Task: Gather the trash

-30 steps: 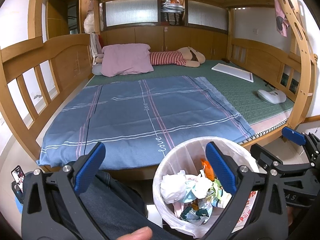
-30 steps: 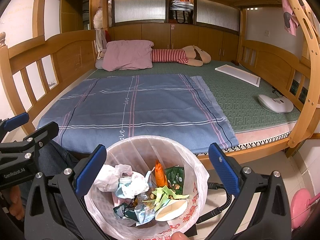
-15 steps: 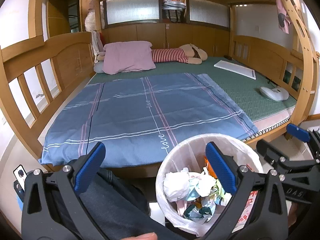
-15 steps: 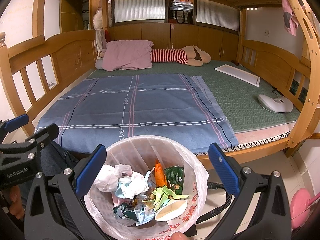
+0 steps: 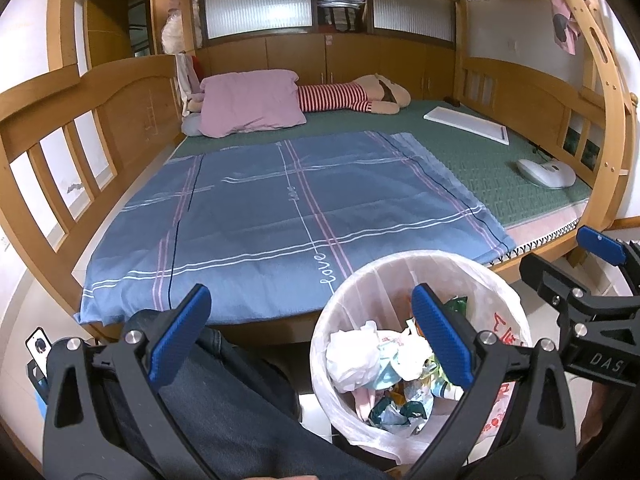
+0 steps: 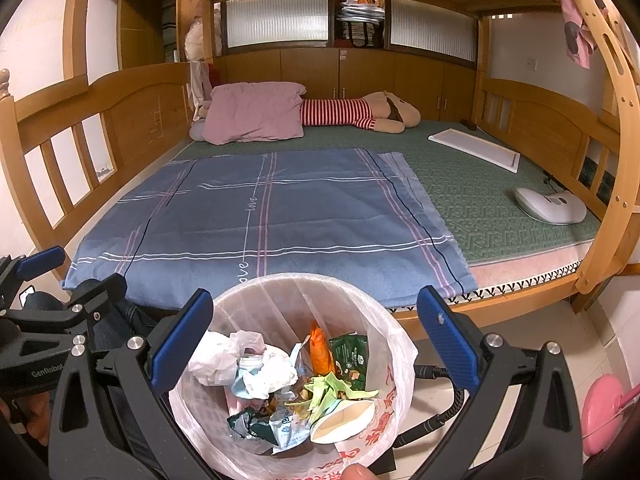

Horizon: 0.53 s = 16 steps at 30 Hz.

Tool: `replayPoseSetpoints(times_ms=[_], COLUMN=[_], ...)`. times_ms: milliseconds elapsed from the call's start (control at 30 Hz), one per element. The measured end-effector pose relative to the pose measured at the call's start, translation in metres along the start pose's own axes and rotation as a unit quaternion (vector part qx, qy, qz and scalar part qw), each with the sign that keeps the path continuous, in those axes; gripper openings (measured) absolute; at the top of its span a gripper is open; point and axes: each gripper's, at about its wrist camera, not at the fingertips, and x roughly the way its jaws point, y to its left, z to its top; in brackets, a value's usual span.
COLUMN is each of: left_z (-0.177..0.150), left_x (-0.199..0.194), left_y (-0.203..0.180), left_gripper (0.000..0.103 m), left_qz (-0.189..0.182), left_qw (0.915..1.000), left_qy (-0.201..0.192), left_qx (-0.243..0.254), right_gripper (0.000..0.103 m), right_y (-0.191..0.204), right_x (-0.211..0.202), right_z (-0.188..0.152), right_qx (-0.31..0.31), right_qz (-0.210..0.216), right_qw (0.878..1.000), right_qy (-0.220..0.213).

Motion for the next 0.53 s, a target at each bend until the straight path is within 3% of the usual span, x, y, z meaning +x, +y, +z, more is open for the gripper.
replayPoseSetpoints(times_ms=[233,533], left_z=[-0.0013,0.0003], left_x=[0.0026,0.0049], left_y=[-0.0024,0.0000], left_gripper=[0.100,0.100], left_qz=[-0.007,0.012], left_qw=[1.0000,0.9999], left_qy=[0.004,0.006], left_qx=[-0.001,-0.007], right_gripper=[0.100,0.100], right_y=[-0.0032,-0.0043], right_x=[0.0025,0.0049], right_z=[-0.0020,0.0009], right_qx=[0.001,0.008], right_qz=[-0.003,-0.008], right_qw=[1.000,1.000], right_qy=[0.004,0.007])
